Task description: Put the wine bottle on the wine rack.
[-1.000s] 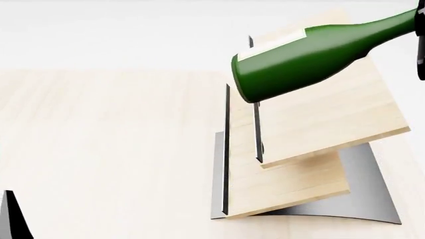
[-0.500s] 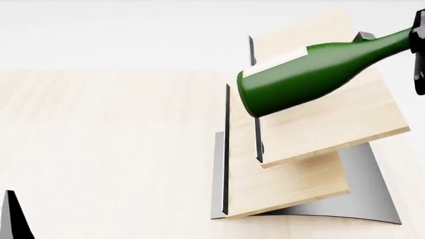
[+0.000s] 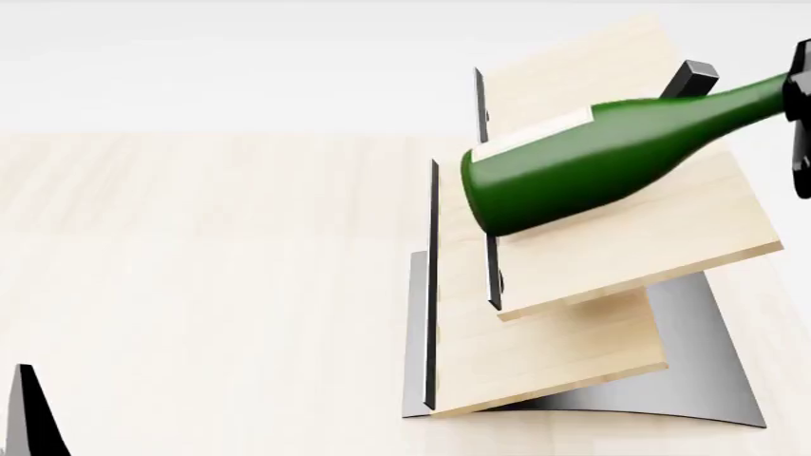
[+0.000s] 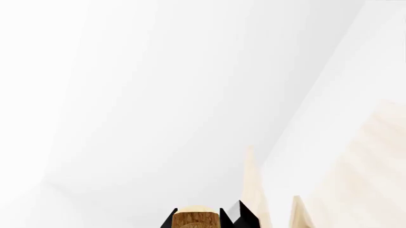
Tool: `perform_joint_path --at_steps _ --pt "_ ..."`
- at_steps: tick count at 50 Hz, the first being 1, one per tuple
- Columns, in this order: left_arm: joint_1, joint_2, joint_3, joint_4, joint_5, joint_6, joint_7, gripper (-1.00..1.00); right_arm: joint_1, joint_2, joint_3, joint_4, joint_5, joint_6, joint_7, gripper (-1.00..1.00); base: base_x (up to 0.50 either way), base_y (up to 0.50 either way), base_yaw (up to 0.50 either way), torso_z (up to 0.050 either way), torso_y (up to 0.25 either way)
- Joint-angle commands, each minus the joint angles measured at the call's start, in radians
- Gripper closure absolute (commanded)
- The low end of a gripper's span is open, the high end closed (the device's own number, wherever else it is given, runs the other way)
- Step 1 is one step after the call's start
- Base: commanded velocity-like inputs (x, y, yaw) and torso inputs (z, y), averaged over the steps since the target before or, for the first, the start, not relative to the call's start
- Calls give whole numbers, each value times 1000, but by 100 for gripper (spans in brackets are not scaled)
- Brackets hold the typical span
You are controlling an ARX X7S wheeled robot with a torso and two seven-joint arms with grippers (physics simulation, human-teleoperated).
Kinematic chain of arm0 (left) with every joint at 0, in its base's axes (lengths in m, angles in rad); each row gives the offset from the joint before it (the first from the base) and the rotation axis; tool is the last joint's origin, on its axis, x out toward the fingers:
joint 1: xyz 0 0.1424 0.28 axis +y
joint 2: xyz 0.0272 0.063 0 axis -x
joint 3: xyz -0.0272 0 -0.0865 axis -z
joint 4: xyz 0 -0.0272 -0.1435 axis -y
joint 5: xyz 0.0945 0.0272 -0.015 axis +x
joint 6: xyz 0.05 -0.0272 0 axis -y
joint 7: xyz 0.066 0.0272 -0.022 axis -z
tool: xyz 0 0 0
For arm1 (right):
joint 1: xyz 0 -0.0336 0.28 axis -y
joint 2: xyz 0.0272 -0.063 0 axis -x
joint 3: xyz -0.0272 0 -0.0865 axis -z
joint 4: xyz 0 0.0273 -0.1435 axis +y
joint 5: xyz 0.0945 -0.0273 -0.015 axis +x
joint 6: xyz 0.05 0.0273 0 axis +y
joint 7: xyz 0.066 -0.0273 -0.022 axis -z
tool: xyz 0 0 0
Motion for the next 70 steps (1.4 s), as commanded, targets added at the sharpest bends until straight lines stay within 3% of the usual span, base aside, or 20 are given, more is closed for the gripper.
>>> perform_joint_path --at_steps 1,35,36,63,70 --pt "-2 -1 4 -3 1 0 -1 -100 -10 -2 16 11 -27 -1 -21 100 0 0 0 0 0" --pt "-6 -4 12 -5 2 0 -7 -100 -40 -15 7 24 -44 6 -45 100 0 0 0 0 0" --pt "-7 -4 12 -4 2 -1 -7 -100 -39 -15 9 24 -41 10 -49 -100 0 0 0 0 0" --pt "-7 -8 19 0 7 2 -10 -100 -62 22 39 -33 -34 -2 -45 -100 0 0 0 0 0" --pt "-8 -9 21 -7 7 7 -10 -100 -107 78 82 -92 -8 -35 -42 -100 0 0 0 0 0"
